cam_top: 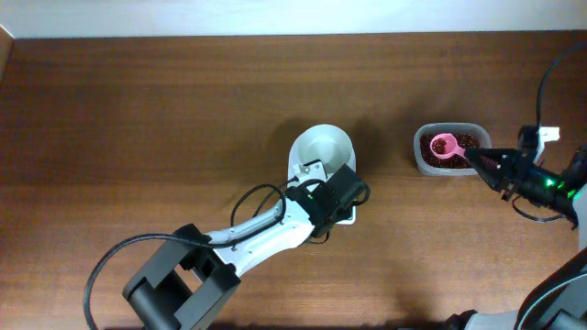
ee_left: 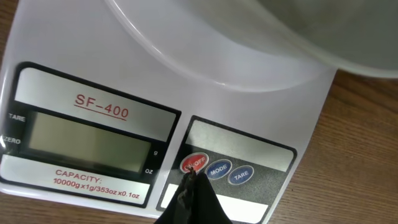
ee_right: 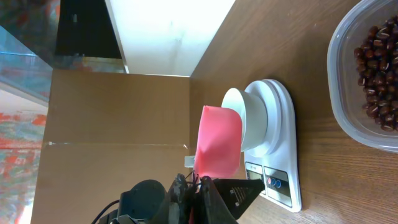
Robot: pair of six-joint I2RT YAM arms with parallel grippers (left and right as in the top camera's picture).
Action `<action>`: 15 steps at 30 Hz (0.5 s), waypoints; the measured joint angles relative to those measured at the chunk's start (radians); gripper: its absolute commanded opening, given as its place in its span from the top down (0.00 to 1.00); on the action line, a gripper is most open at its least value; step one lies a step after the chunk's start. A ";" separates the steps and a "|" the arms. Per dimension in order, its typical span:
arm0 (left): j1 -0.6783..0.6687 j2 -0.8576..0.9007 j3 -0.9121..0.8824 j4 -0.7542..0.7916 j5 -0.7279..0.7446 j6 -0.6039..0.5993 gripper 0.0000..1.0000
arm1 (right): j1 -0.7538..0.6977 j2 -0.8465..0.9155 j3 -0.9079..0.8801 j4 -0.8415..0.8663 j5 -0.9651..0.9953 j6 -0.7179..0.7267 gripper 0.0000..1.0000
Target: Scoop and weigh 50g on scale
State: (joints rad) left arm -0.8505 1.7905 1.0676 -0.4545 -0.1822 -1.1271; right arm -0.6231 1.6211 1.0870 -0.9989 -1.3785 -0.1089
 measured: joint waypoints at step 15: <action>0.003 0.012 0.000 0.018 0.011 0.000 1.00 | 0.000 0.000 0.000 0.000 0.000 0.000 0.96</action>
State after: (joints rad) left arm -0.8471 1.8027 1.0676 -0.4362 -0.1711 -1.1271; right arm -0.6231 1.6211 1.0870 -0.9989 -1.3785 -0.1085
